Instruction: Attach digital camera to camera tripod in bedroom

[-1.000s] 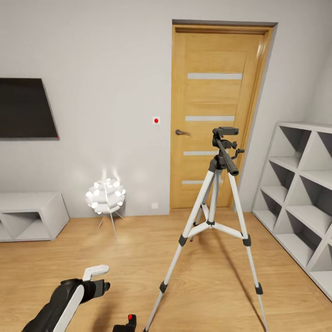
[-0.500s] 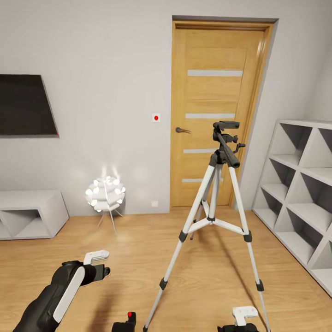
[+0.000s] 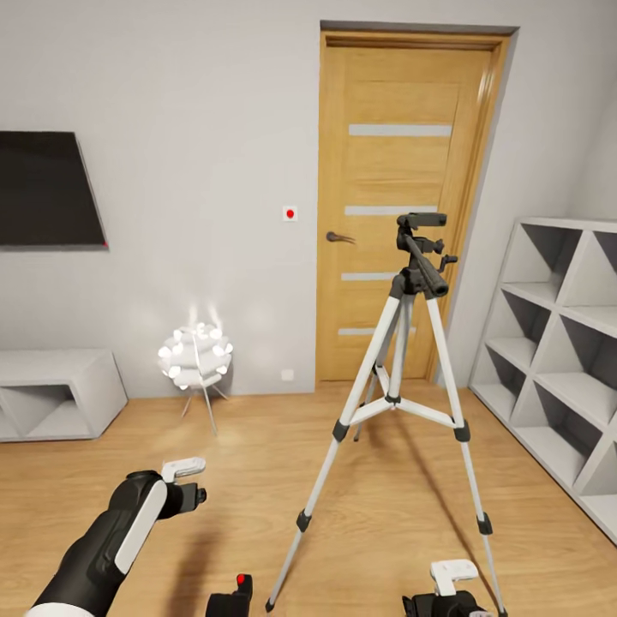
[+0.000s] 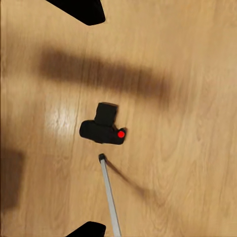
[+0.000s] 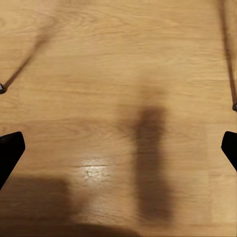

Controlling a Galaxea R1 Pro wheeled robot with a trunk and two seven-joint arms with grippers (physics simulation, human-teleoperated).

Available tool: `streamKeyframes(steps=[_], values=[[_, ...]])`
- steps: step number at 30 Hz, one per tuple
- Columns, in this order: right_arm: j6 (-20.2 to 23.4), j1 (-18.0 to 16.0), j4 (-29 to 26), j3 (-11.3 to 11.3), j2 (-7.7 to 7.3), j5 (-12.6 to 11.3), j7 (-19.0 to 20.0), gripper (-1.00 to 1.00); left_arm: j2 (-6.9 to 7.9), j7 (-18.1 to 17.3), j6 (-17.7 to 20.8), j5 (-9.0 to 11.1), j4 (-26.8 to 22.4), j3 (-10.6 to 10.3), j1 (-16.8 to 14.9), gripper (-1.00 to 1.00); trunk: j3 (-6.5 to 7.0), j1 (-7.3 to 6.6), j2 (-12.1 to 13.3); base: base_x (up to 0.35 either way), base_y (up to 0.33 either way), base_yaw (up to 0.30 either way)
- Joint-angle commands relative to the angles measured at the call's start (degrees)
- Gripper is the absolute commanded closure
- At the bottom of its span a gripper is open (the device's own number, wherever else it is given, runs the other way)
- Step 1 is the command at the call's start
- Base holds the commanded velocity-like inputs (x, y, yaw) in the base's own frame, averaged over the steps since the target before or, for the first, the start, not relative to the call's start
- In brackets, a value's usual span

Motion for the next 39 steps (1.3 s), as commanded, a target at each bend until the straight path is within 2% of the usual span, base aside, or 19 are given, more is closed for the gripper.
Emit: streamKeyframes(steps=[1,4,16,19,21,24,39], values=[[0.4,-0.03,-0.15,0.06,-0.04,0.05,0.06,-1.0,0.05,0.58,0.08,0.58,0.52,-0.19,-0.05,-1.0,-0.24,0.22,-0.45,0.0,0.0,0.0],[0.56,0.0,-0.29,0.01,-0.02,0.05,0.06,-1.0,0.09,0.57,-0.01,0.5,2.29,-0.22,-0.06,-1.0,-0.78,0.88,-1.65,0.0,0.0,0.0],[0.15,-0.01,0.04,0.07,0.12,0.13,-0.01,-1.0,0.25,0.73,-0.28,0.06,4.11,-0.27,-0.07,-1.0,-2.94,3.51,-6.46,0.0,0.0,0.0],[0.1,-0.02,0.13,0.11,0.14,0.14,-0.02,-1.0,0.43,0.73,-1.45,0.05,5.27,-0.25,-0.07,-1.0,-3.48,4.17,-7.67,0.0,0.0,0.0],[0.18,-0.02,0.09,0.04,0.1,0.14,0.02,-1.0,0.5,0.72,-4.88,0.05,6.89,-0.28,-0.07,-1.0,-3.83,4.61,-8.47,0.0,0.0,0.0],[0.25,0.01,-0.03,0.0,0.07,0.14,0.05,-1.0,0.37,0.68,-6.61,0.05,7.41,-0.32,-0.07,-1.0,-4.37,5.27,-9.67,0.0,0.0,0.0],[0.59,0.0,0.12,-0.02,0.06,0.14,0.06,-1.0,0.11,0.62,-7.44,0.41,6.8,-0.38,-0.07,-1.0,-7.07,8.57,-15.69,0.0,0.0,0.0]])
